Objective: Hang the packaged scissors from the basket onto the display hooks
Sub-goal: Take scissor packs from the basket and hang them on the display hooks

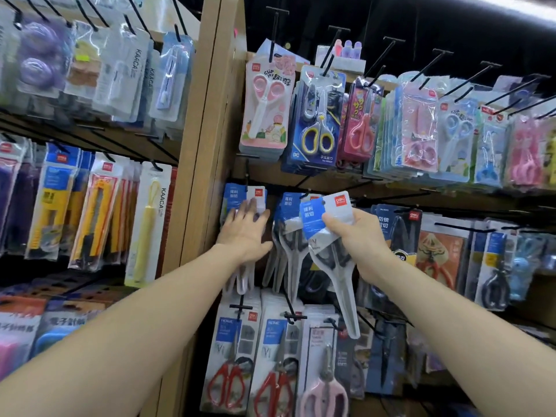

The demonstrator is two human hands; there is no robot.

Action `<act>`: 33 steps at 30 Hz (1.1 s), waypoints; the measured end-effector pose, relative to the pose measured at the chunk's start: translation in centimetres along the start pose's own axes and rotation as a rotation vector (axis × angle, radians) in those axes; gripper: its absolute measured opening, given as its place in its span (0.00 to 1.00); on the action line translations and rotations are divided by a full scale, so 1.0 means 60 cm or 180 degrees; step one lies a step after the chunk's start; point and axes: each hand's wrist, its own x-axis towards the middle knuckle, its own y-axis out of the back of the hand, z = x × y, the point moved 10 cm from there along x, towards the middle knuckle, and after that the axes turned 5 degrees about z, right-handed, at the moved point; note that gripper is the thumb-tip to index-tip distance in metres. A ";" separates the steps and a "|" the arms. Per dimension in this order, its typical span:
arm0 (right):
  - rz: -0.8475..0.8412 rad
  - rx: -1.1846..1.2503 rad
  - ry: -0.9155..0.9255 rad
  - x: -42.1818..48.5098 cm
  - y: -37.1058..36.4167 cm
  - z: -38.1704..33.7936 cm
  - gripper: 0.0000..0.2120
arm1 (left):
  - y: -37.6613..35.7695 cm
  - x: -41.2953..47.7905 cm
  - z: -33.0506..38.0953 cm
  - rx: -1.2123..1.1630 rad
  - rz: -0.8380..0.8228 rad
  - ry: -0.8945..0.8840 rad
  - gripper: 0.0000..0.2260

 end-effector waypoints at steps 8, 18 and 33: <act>-0.0063 0.0045 0.0019 0.039 -0.037 -0.014 0.05 | 0.163 -0.152 0.014 -0.0156 0.2201 -0.1007 0.23; 0.0357 0.0567 -0.0284 0.058 -0.057 0.000 0.02 | 0.168 -0.175 -0.093 0.0486 0.2438 -0.0362 0.38; 0.0581 0.0613 -0.0578 0.054 -0.076 0.067 0.03 | 0.155 -0.175 -0.100 0.0283 0.2503 -0.0487 0.32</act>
